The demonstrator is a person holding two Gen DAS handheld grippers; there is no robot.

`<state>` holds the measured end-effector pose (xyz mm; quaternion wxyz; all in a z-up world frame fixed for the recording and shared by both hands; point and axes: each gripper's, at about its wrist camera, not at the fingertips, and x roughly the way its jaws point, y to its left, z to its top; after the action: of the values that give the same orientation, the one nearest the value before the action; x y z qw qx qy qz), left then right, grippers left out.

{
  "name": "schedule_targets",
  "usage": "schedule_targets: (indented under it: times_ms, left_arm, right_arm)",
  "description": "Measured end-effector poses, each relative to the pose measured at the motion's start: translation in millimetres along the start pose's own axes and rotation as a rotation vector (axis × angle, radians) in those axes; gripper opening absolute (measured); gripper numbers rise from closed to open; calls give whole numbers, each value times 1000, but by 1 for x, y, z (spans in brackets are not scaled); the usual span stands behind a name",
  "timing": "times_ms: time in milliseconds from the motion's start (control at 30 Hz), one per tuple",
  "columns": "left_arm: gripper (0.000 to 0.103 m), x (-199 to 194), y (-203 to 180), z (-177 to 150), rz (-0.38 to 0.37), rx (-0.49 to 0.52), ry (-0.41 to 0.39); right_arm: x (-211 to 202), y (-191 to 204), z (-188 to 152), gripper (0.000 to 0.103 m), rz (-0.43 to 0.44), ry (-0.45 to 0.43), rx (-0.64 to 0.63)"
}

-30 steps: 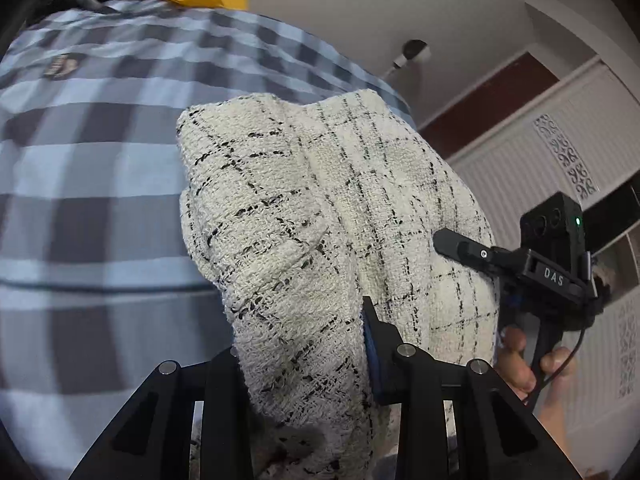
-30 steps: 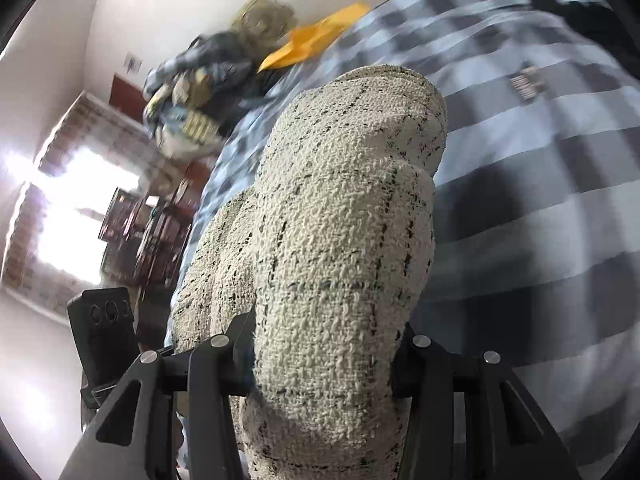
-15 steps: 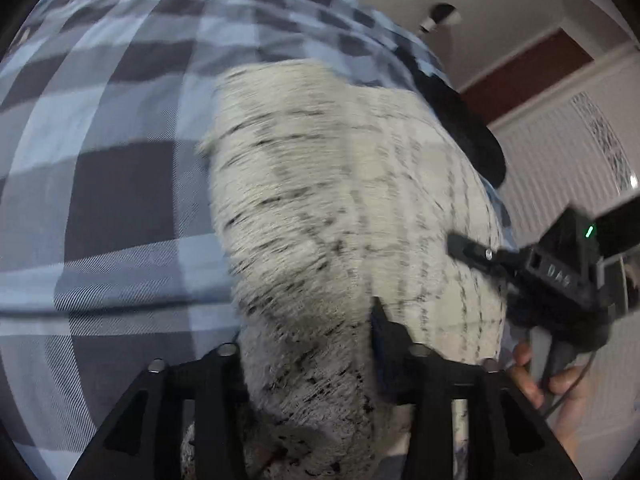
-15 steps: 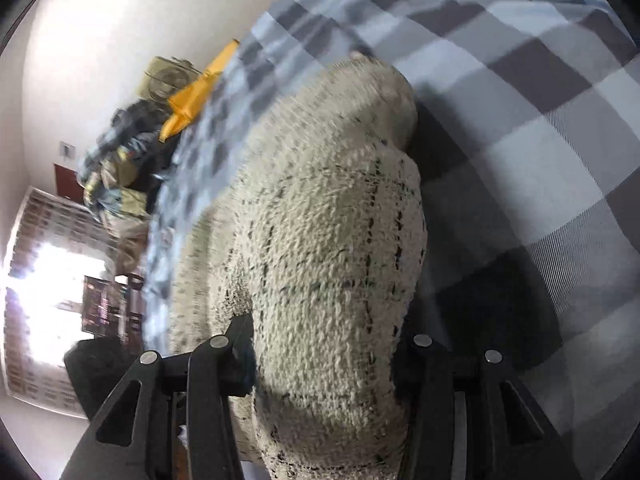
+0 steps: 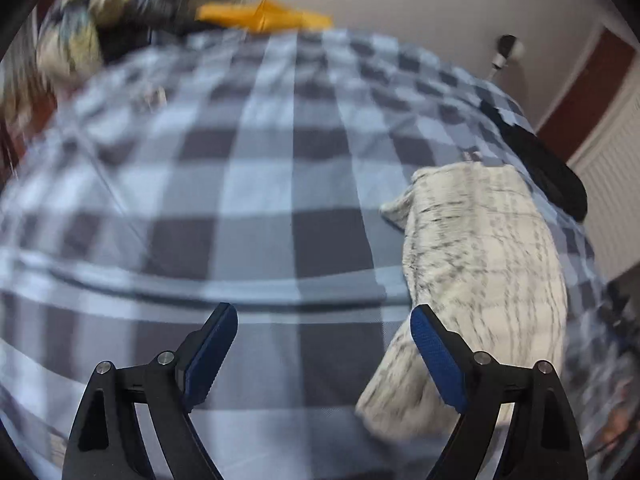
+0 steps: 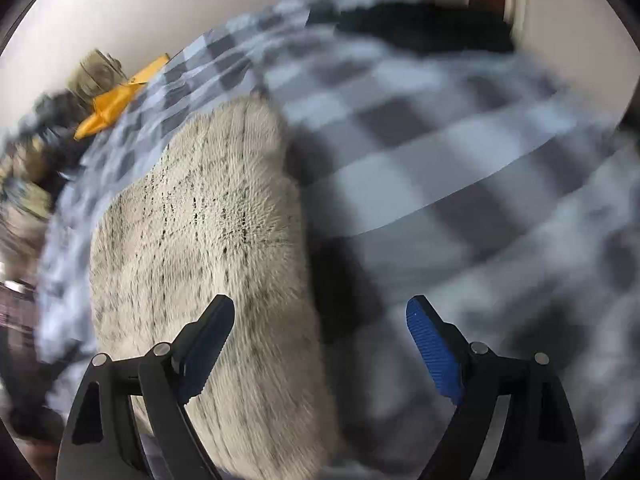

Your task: Fold small clothes

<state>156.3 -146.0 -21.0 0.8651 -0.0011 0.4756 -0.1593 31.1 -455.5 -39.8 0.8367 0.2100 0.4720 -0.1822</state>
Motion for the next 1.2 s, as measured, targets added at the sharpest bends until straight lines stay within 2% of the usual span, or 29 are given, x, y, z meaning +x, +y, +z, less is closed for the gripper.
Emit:
schedule_targets:
  times_ms: [133, 200, 233, 300, 400, 467, 533, 633, 700, 767, 867, 933, 1067, 1200]
  left_arm:
    - [92, -49, -22, -6, 149, 201, -89]
    - [92, -86, -38, -18, 204, 282, -142]
    - [93, -98, -44, -21, 201, 303, -163]
    - [103, -119, -50, -28, 155, 313, -198]
    - [103, -151, -58, -44, 26, 259, -247]
    - [103, -155, -63, -49, 15, 243, -242]
    - [103, -160, -65, -59, -9, 232, -232]
    - [103, -161, -66, -69, -15, 227, -239]
    - [103, -161, -68, -74, 28, 233, -235]
    - [103, -156, -69, -78, 35, 251, -226]
    - [103, -150, -72, -83, 49, 291, -212]
    - [103, -145, -72, -86, 55, 297, -204]
    - [103, -139, -68, -89, 51, 284, -185]
    - [103, -136, -69, -90, 46, 275, -180]
  right_arm:
    - [-68, 2, -33, 86, -25, -73, -65]
    - [-85, 9, -43, 86, -23, -79, -98]
    - [-94, 13, -47, 86, -16, -76, -112]
    - [-104, 22, -53, 86, 2, -71, -134]
    - [-123, 33, -61, 86, -24, -86, -182]
    - [-137, 41, -68, 86, -54, -132, -234]
    - [-150, 41, -80, 86, -18, -178, -266]
    - [-145, 41, -97, 86, -36, -172, -304]
    - [-135, 43, -109, 86, -109, -174, -346]
    - [-122, 44, -121, 86, -148, -174, -375]
    - [-99, 45, -128, 86, -187, -144, -381]
    - [-94, 42, -133, 86, -199, -164, -363]
    - [-94, 34, -134, 86, -156, -169, -316]
    - [-84, 31, -137, 86, -128, -105, -298]
